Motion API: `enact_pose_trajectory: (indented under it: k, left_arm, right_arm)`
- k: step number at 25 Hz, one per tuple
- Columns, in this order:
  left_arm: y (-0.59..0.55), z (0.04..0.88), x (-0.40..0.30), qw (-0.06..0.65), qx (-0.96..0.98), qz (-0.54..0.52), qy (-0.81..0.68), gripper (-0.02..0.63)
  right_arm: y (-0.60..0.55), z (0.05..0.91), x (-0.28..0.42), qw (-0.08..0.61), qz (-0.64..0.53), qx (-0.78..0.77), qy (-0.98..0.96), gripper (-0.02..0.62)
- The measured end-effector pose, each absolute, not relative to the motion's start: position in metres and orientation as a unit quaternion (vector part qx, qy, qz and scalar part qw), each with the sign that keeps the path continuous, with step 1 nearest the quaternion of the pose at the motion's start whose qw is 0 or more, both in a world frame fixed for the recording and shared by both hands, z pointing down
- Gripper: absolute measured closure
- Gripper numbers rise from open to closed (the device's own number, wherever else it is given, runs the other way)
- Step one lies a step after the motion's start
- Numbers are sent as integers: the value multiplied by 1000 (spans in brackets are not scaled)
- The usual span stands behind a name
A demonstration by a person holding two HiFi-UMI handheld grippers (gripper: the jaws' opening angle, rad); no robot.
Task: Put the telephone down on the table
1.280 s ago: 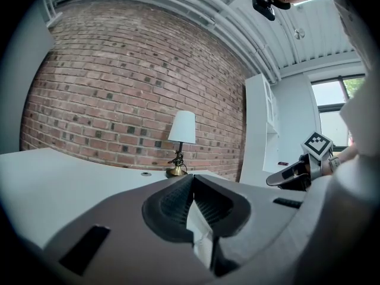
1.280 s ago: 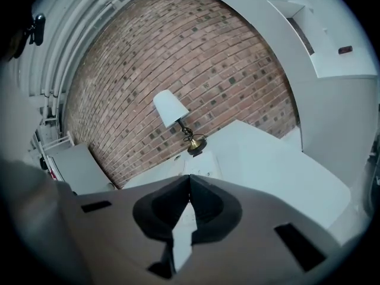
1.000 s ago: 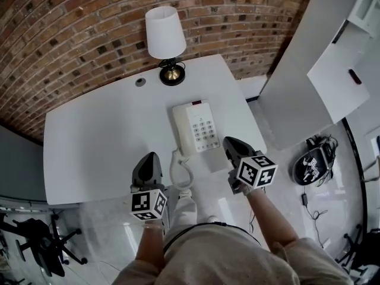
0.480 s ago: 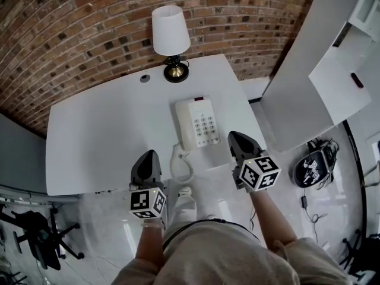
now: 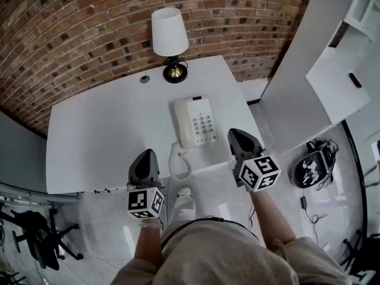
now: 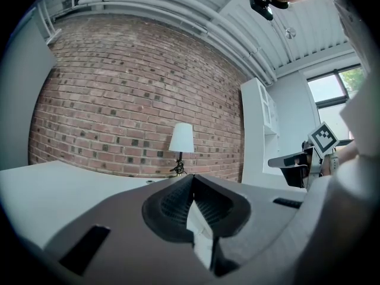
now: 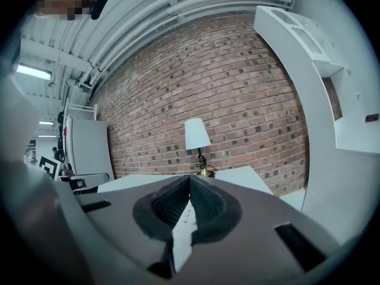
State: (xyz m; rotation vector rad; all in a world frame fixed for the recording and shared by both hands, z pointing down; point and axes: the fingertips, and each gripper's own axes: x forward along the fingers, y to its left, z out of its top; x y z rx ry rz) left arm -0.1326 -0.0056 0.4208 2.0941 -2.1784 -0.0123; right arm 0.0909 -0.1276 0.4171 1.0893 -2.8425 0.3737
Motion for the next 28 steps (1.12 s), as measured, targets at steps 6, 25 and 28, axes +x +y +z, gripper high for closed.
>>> enact_pose_trajectory:
  k: [6,25,28]
  left_arm:
    - [0,418,-133,57,692,-4,-720,600]
    - [4,410,-132,54,697,-4,-715,600]
    - [5,410,-131,53,696,-4,-716,600]
  right_arm:
    - [-122,410,91,30,113,354,-928,591]
    - [-110,398,96,16,86,361,-929,591]
    - [-108,401,98,18,88,362,-928,591]
